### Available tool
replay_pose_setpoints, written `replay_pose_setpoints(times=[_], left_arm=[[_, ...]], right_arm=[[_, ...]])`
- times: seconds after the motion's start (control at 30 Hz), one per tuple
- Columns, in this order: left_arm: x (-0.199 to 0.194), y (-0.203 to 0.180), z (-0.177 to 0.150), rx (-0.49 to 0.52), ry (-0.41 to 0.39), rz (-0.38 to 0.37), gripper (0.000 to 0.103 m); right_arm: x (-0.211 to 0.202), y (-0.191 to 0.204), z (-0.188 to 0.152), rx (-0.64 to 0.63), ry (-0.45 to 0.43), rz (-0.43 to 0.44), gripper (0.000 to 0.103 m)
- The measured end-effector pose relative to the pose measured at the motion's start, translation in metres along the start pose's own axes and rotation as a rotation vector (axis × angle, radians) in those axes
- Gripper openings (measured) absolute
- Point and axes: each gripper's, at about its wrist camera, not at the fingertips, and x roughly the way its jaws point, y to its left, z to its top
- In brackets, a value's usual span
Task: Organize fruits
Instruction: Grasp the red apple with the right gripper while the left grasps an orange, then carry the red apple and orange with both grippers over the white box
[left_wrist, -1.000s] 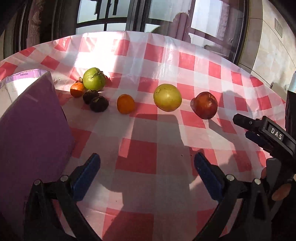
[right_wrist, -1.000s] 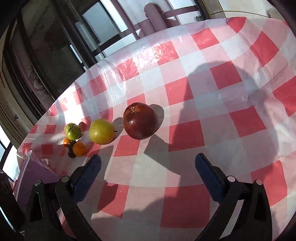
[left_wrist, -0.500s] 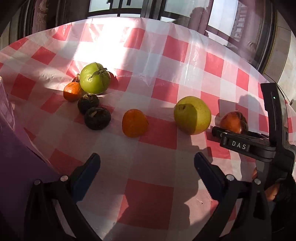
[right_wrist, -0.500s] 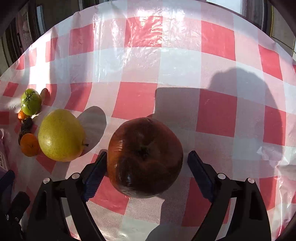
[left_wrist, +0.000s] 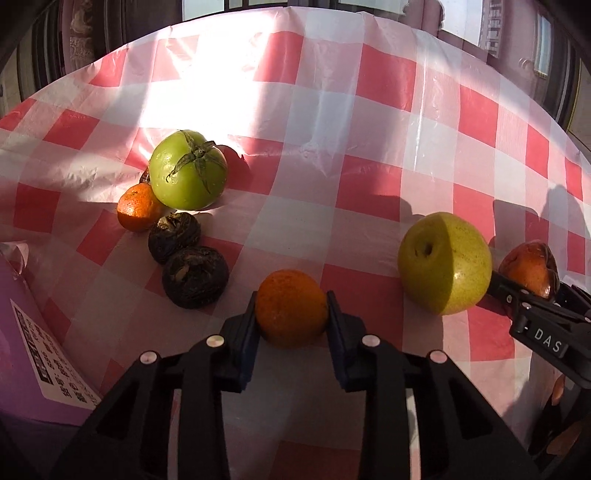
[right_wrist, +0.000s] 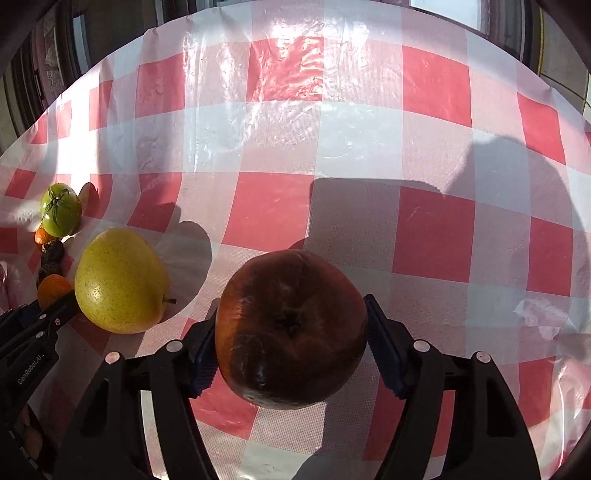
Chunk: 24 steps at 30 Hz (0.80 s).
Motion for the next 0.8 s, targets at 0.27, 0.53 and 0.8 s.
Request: replay_pose_setpoints(times=[0.27,0.53,0.8], left_arm=[[-0.023,0.010,-0.018,-0.089,-0.033,-0.141,0.033],[-0.022,0.020,-0.015,-0.148,-0.029,-0.197,0.033],[-0.016,0.026,-0.014,-0.194,-0.040,-0.219,0.033]], right_arm=[[-0.001,0.001,0.000,-0.002,-0.001,-0.001,0.069],[0.000,0.002,0.001,-0.003,-0.001,0.003,0.069],[-0.002,-0.007,0.004,0.042,-0.009,0.036,0.064]])
